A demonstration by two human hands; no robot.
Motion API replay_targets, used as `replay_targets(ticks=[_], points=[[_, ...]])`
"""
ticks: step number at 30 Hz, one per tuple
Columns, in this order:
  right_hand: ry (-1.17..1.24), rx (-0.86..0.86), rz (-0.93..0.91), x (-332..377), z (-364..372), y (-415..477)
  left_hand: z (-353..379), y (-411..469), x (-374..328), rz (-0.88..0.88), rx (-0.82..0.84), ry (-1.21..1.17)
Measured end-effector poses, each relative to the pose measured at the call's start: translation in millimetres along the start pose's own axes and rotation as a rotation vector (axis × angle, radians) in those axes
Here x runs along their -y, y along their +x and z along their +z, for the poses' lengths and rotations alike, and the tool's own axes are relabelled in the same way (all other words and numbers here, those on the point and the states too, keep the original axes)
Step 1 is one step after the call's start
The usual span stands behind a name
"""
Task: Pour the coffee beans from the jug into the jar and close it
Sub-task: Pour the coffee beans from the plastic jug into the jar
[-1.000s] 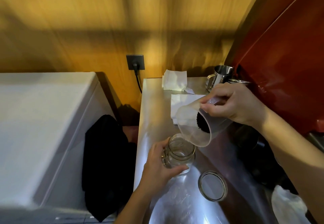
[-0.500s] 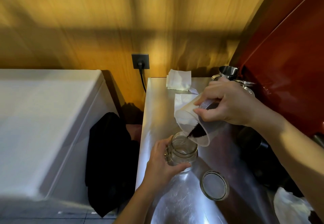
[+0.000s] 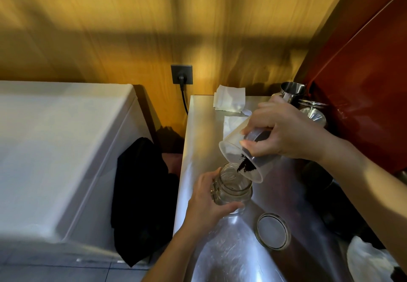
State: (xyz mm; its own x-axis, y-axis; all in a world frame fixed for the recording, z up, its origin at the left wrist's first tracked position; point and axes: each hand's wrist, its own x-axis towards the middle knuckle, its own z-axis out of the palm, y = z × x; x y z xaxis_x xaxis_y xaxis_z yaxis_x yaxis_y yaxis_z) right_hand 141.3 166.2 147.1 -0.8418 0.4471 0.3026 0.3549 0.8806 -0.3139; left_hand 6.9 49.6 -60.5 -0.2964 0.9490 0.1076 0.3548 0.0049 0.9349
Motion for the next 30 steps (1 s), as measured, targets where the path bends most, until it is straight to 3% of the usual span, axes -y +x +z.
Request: replay_targets(ticks=[9,11,14,17,23,30], points=[[-0.031,-0.005,-0.025,1.8,4.7,-0.1,-9.1,4.7,9.3,0.01,0.082,0.005],[-0.029,0.002,-0.027,1.3,5.3,-0.5,-9.5,3.4,17.5,-0.081,0.103,-0.2],[-0.026,-0.002,-0.028,0.9,6.9,-0.9,-0.5,2.5,29.7,-0.292,-0.097,-0.594],[-0.033,-0.016,-0.065,1.5,9.2,-0.9,1.4,6.9,33.7,-0.373,-0.24,-0.597],[-0.069,-0.05,-0.153,-0.5,16.0,-4.4,7.7,8.4,34.5,-0.381,-0.105,-0.551],[-0.111,-0.081,-0.198,-5.0,23.9,-7.3,8.6,8.5,39.9,-0.35,-0.078,-0.66]])
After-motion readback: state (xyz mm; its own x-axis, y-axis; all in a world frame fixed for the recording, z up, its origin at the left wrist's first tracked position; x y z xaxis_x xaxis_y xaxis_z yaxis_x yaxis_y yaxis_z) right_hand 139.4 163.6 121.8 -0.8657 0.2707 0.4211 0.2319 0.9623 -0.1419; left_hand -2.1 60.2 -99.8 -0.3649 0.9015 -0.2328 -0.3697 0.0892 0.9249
